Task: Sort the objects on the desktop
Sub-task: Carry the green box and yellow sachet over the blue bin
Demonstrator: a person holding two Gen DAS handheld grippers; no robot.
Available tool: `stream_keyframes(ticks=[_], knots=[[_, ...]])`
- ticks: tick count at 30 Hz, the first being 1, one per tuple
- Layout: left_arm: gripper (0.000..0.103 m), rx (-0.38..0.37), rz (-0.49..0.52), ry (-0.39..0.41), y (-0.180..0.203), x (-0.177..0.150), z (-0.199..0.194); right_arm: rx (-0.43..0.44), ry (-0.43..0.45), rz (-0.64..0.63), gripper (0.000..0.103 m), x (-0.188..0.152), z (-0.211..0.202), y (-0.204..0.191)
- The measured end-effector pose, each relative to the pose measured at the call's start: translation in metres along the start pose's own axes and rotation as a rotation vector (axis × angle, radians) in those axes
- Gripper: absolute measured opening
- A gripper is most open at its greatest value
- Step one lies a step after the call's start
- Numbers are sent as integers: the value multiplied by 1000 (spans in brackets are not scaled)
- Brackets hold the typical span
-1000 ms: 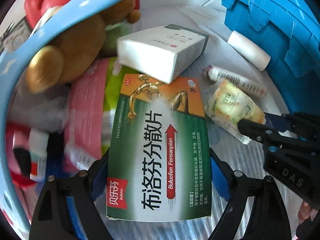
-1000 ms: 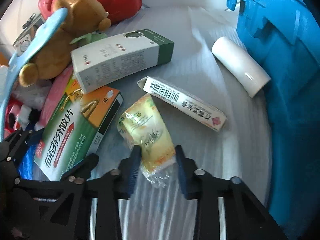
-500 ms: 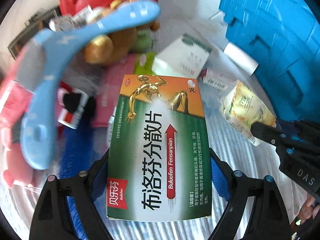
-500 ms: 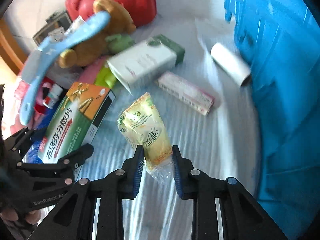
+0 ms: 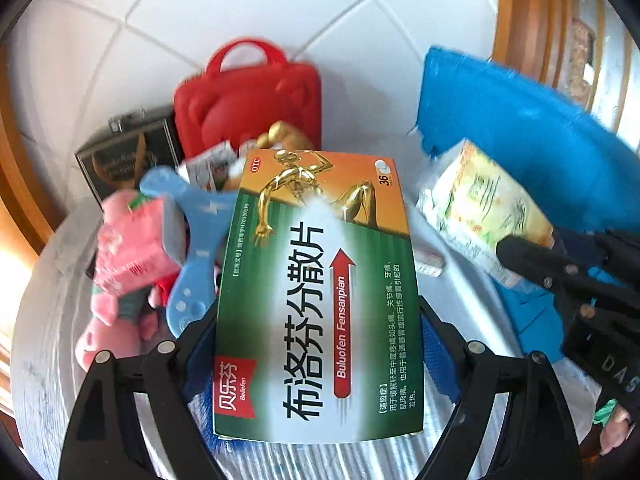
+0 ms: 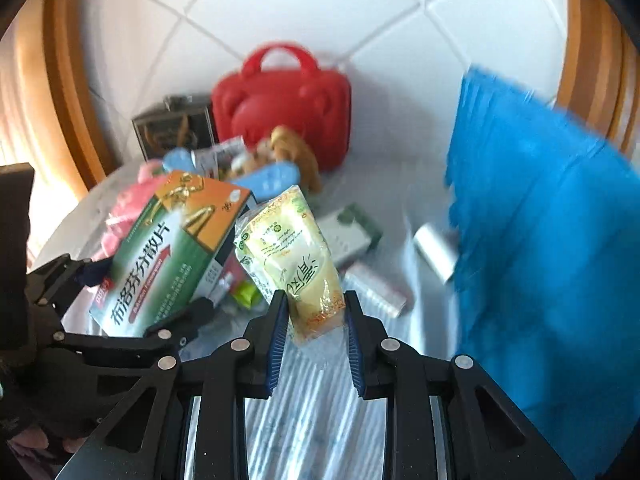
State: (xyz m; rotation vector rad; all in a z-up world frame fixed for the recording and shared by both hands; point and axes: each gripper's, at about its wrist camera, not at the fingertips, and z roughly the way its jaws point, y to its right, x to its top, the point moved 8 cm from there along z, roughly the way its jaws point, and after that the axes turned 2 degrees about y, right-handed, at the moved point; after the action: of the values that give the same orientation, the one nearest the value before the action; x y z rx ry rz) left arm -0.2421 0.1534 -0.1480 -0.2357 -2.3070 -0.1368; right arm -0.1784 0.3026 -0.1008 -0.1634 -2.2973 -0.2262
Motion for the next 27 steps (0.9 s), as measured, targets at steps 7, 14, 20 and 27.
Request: stream_keyframes(ticks=[7,14,20,27], knots=[[86,-16,23,117,22,25,-54,-62,140,-6,27,26,-69,12],[86,-48,58,226,64,60,-95,-134,253,26,27,41,-124,52],[86,-101,96,288,116,88,-115,-223,309,95,27,40,-161,115],[86,-151,169,325,195,111,-126,-296,320,177,27,33,-181,188]])
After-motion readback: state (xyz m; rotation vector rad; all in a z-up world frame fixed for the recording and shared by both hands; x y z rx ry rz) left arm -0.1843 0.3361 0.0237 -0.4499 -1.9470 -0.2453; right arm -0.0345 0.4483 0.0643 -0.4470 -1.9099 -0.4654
